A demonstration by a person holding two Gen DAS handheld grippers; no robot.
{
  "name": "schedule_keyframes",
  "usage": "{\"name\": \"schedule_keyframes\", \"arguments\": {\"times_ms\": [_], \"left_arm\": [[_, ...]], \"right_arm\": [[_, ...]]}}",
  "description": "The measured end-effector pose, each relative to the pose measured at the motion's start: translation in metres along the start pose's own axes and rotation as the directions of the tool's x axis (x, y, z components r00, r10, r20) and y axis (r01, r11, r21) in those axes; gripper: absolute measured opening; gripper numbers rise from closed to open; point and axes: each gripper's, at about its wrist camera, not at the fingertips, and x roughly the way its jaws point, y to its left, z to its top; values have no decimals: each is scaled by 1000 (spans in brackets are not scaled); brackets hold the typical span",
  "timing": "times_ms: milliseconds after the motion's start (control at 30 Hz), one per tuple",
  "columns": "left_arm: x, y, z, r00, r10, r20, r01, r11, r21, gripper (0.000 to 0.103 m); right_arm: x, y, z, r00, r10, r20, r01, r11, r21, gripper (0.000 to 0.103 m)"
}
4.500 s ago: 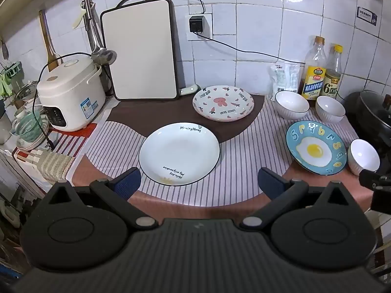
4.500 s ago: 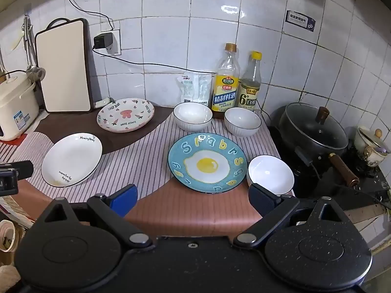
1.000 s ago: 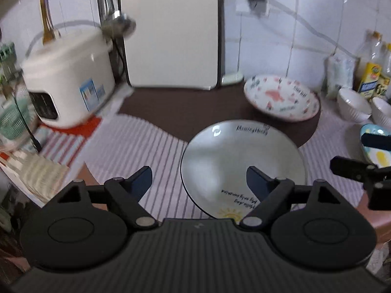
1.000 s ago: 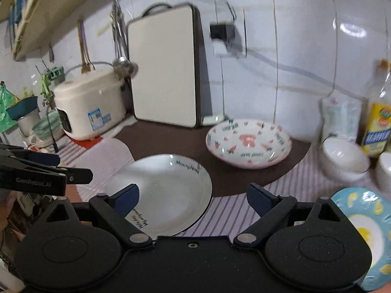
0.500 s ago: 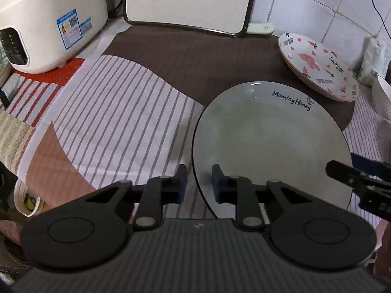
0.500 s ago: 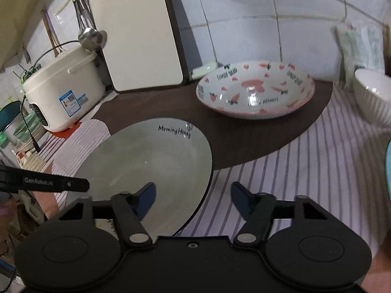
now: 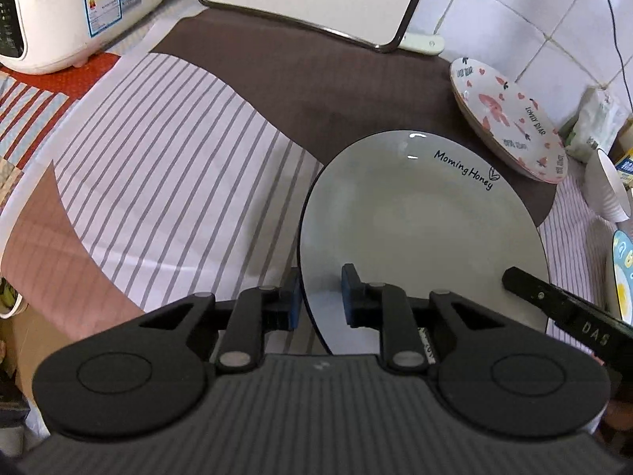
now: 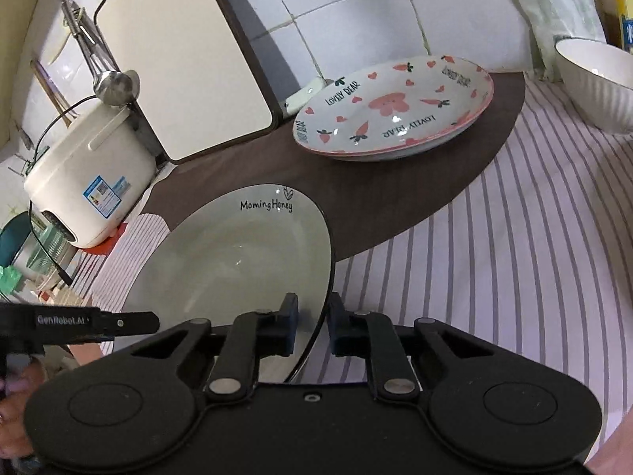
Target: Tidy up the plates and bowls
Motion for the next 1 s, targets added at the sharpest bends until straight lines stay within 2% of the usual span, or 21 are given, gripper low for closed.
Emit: {"name": "schedule_keyframes", "arguments": {"times_ms": [100,267,333,667,800,1000], "left_arm": [[-1,-1,0,1000,-2,-13,3,1000,21,19],[-13,-8,1,999,-33,-20,33,999,24,19],[-19,-18,-1,999,-50,-9,50,998,37,19],[-28,-78,-1,991,-133,-20,135,983,124,19],[-17,-99,0,987,-151,-47,156,976,148,19],[1,-120,-1,987,-139,-75,152,969,197,19]], "right_arm": [[-1,3,5,1000,-10,-21,10,1000,-24,20],[-25,-2,12,999,38,-7,-38,998,-52,21],[-39,-2,12,1000,13,10,-12,996,-92,21],[-96,-41,14,998,-36,59,40,997,-69,23],[-106,-57,9,995,-79,63,83,995,-59,23],[-103,-75,0,992,-116,50,118,992,-41,23]]}}
